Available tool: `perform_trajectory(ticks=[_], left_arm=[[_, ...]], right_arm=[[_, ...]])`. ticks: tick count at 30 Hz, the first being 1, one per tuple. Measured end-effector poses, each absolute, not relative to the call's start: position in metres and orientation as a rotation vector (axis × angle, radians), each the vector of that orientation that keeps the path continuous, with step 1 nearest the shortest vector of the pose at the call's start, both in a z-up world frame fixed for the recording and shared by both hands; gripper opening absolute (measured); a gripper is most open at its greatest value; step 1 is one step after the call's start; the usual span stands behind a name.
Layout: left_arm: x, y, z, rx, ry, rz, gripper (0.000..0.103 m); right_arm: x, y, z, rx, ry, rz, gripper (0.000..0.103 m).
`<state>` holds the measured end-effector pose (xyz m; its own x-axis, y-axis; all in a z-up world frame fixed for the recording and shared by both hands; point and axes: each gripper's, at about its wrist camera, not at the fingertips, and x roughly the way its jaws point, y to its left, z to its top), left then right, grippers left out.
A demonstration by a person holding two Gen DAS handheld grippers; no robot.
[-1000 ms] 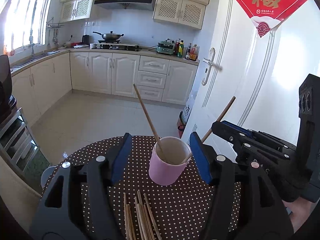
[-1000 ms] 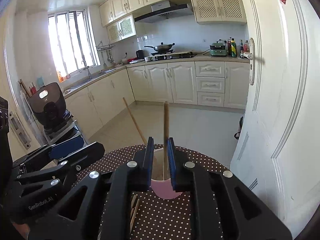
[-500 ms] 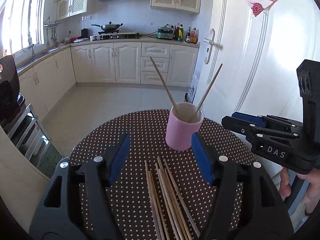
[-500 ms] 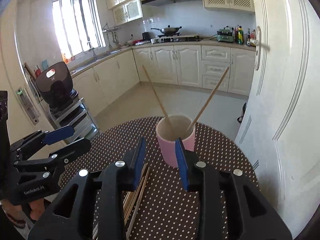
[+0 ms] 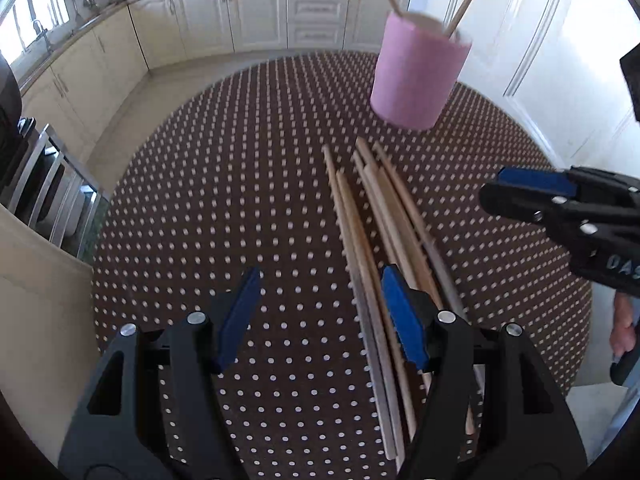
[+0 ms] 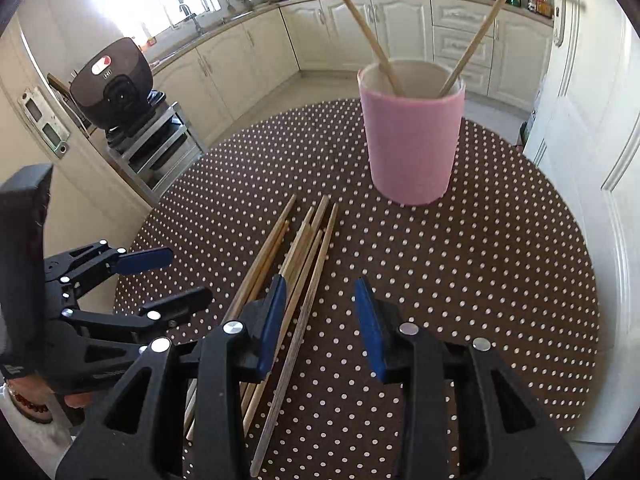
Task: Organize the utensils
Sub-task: 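Move both open tools back down to the chopstick pile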
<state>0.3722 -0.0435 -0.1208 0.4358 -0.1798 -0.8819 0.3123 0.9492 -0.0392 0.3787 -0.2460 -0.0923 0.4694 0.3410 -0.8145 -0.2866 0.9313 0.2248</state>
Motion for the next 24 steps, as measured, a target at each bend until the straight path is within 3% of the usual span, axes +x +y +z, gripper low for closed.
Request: perform_trajectory(ticks=[9,24], left_arm=[[0.379,-0.043,-0.146,0.135,1.113,-0.287,0.063],[0.408,-0.071,-0.143,0.207,1.106,-0.235,0.064]], right_arm=[[0.379,-0.251,-0.110,0.052,1.044,0.388,0.038],[0.393,-0.248,-0.125,0.041,1.096,0.381,0.038]])
